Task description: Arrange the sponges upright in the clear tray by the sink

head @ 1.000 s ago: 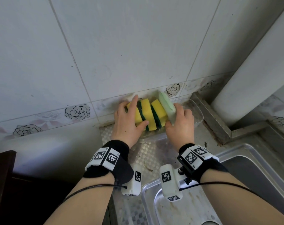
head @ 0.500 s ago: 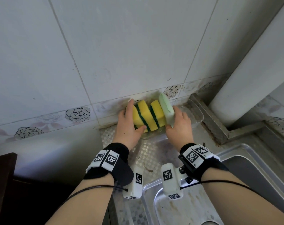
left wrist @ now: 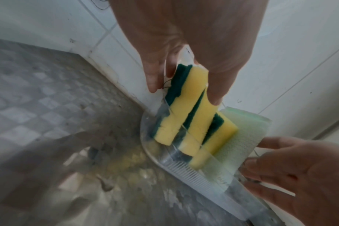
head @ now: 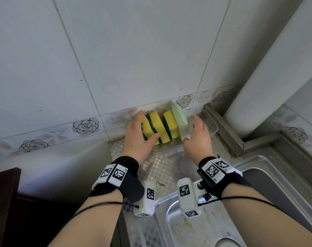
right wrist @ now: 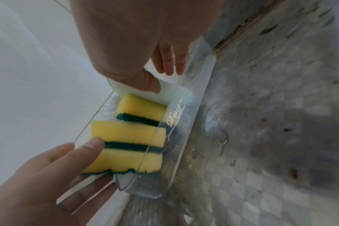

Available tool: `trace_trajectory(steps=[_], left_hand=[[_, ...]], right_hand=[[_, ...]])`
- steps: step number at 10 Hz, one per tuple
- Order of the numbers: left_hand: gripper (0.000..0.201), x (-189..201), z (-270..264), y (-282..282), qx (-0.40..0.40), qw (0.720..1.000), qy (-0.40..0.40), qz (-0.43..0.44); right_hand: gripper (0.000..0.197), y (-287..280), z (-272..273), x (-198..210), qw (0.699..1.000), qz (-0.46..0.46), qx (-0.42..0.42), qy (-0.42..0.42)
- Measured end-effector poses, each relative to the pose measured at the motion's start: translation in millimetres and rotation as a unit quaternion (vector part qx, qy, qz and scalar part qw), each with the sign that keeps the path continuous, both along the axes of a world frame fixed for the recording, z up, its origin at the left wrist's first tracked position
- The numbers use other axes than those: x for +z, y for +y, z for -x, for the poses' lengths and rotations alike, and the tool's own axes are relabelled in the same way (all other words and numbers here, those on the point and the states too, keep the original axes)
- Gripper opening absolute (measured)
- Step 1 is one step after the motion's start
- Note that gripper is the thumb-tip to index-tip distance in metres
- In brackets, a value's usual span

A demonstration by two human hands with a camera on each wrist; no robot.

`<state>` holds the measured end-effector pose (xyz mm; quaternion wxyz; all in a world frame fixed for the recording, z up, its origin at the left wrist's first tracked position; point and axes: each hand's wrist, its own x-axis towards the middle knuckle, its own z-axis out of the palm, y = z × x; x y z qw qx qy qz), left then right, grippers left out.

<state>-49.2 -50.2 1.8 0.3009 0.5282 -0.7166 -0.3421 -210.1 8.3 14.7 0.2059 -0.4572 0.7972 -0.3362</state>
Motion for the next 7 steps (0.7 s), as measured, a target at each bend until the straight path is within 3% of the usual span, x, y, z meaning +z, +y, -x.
trace_trajectory(steps=[2, 4, 7], left_hand=[[0.066, 22, -9, 11, 0.046, 0.999, 0.002, 0.005], [0.029, 57, -15, 18, 0.093, 0.994, 0.014, 0.047], [0.043, 120, -20, 42, 0.139, 0.982, 0.123, 0.028]], right_hand=[[0.075, 19, 2, 19, 0.999, 0.006, -0.034, -0.023], [0.055, 39, 11, 54, 0.993, 0.024, -0.112, -0.008], [0.035, 97, 26, 124, 0.974, 0.082, -0.205, -0.049]])
